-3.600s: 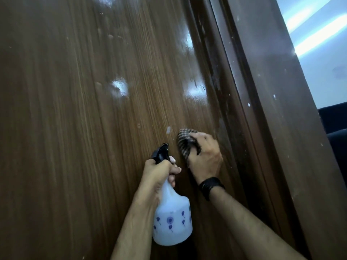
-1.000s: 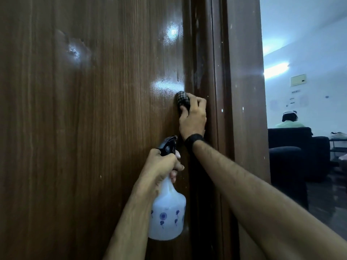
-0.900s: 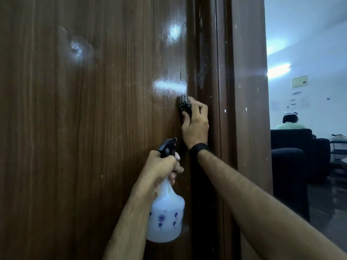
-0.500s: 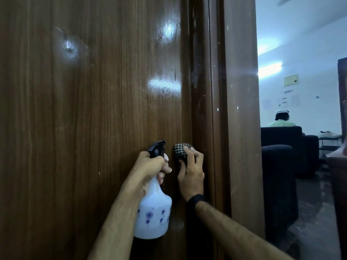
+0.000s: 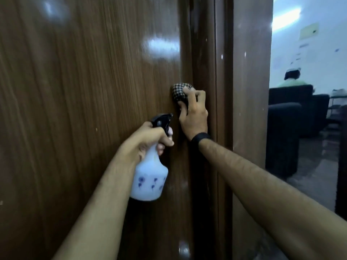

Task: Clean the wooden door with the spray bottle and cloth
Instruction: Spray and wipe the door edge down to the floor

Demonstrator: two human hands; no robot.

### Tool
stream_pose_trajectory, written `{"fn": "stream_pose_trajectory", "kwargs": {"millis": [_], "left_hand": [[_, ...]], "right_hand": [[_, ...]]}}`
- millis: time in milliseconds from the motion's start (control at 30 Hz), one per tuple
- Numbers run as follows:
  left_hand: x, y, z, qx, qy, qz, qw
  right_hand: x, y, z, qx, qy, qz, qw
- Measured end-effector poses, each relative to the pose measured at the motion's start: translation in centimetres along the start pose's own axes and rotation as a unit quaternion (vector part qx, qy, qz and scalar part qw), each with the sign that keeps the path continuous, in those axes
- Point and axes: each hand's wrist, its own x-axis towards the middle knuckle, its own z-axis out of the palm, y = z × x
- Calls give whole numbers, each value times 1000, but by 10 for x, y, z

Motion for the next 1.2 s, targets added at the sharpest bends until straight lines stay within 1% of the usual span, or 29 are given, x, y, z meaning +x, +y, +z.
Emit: {"fn": "stream_pose_trajectory", "kwargs": {"millis": [167,333,433,567,667,800,933,1000,1133,1200], "left_hand": [[-4,-20,0,42,-70,-39,996],[-14,-62,2,60,-174,-90,979],[-29,-91,7,76,-226,-122,963],[-46,-132,17,108,-211,-160,958],[-54,-154,17,116,-228,-175,951],[-54,-173,16,100,-251,-188,944],[-48,-189,26,109,-256,-184,943],[-43,-199,30,112,-258,-188,941],[-32,-222,38,87,-269,-220,934],[-19,-250,36,93,-260,-242,930]], "right_hand": [[-116,15,-20,-25,-79,32,996],[-167,10,-35,-37,-145,95,984],[-191,13,-46,-51,-191,101,975],[-202,24,-58,-63,-270,94,956],[-213,26,-64,-72,-300,93,947],[-262,25,-73,-72,-332,127,932],[-308,30,-78,-92,-361,145,917],[-330,32,-79,-105,-392,165,899],[-374,35,-91,-98,-440,197,871],[-387,39,-93,-87,-450,219,861]]}}
